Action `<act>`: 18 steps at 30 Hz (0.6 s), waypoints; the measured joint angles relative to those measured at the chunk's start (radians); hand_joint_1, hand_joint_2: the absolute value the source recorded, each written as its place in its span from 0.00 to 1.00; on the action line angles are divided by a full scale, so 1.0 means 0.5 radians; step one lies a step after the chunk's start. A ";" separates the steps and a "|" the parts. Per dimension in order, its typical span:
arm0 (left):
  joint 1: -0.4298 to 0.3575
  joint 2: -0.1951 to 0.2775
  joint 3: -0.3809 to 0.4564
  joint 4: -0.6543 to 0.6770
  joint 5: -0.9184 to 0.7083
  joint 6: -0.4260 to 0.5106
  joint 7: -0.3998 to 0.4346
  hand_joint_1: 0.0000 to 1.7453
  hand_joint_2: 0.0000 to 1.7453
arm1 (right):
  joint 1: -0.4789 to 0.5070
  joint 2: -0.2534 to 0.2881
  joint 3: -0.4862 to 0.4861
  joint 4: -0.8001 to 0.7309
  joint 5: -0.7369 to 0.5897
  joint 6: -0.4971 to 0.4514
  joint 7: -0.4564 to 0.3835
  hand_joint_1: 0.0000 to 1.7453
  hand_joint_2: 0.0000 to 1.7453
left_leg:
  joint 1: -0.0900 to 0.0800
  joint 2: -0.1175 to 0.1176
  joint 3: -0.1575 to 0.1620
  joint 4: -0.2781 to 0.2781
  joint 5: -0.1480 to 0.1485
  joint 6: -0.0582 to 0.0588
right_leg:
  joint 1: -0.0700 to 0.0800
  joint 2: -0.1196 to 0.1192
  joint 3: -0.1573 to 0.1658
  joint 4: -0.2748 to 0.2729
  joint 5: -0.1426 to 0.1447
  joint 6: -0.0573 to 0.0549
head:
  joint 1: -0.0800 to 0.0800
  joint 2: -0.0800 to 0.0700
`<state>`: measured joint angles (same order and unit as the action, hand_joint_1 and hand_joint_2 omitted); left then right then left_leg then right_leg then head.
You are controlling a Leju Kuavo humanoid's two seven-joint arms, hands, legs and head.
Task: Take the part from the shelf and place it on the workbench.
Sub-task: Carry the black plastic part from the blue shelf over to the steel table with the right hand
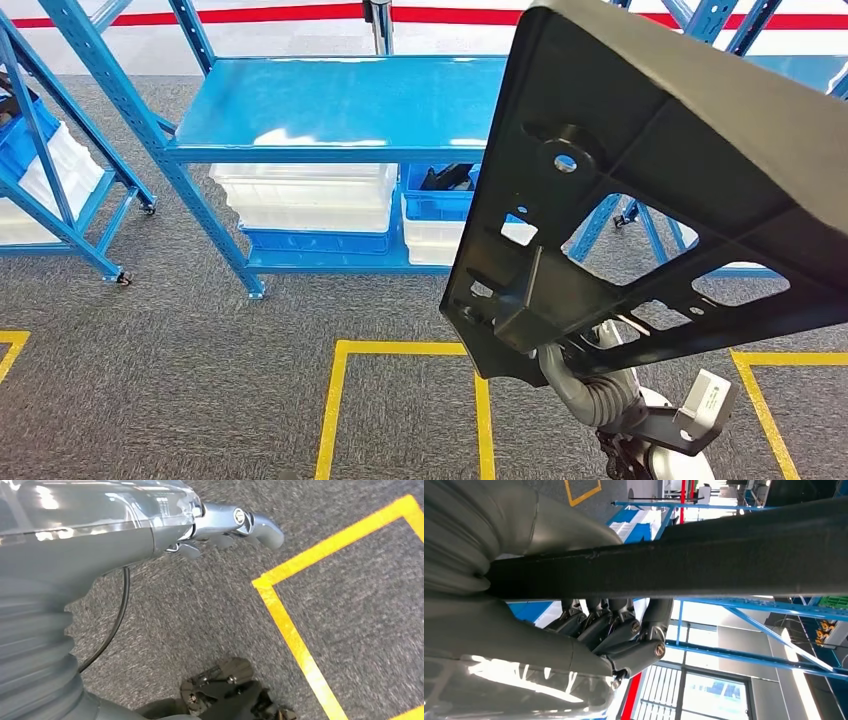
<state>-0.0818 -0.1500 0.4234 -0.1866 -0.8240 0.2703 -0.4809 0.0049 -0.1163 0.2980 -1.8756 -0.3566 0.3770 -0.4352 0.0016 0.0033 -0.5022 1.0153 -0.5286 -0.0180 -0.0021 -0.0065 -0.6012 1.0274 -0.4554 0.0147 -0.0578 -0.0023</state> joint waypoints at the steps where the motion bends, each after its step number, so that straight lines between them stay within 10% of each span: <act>1: 0.001 -0.002 0.000 0.000 0.000 -0.001 0.000 0.00 1.00 | 0.002 0.001 -0.003 -0.001 0.001 0.001 0.000 1.00 1.00 | 0.003 0.002 -0.011 -0.002 0.014 0.015 | -0.001 0.001 -0.009 0.010 -0.015 0.010 | 0.004 0.000; 7: 0.000 -0.004 0.002 0.000 -0.006 -0.003 -0.001 0.00 1.00 | 0.015 0.004 -0.022 -0.006 0.002 0.001 -0.007 1.00 1.00 | 0.014 0.010 -0.133 0.006 0.100 0.050 | -0.017 0.005 -0.174 0.536 -0.355 0.039 | 0.058 0.000; 12: 0.001 -0.004 0.002 0.000 -0.009 -0.003 0.000 0.00 1.00 | 0.020 0.010 -0.025 -0.011 0.006 0.001 -0.010 1.00 1.00 | 0.022 0.007 -0.206 0.047 0.136 0.010 | -0.030 0.011 0.179 0.036 -0.179 0.050 | 0.081 0.000; 16: 0.006 -0.004 0.002 0.000 -0.015 -0.003 0.001 0.00 1.00 | 0.029 0.018 -0.029 -0.017 0.012 -0.001 -0.016 1.00 1.00 | 0.022 0.003 -0.233 0.060 0.154 -0.042 | -0.025 0.018 0.173 -0.014 -0.156 0.006 | 0.075 0.000; 18: 0.009 -0.004 0.002 0.000 -0.018 -0.004 0.002 0.00 1.00 | 0.032 0.022 -0.031 -0.022 0.017 0.000 -0.023 1.00 1.00 | 0.028 0.002 -0.276 0.168 0.046 -0.054 | -0.029 0.014 0.145 -0.017 -0.129 -0.031 | 0.063 0.000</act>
<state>-0.0771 -0.1519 0.4242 -0.1865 -0.8332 0.2683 -0.4799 0.0208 -0.1052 0.2828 -1.8864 -0.3480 0.3769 -0.4468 0.0158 0.0045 -0.6403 1.0995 -0.5055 -0.0452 -0.0167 0.0007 -0.5288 1.0189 -0.5199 -0.0010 -0.0264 -0.0023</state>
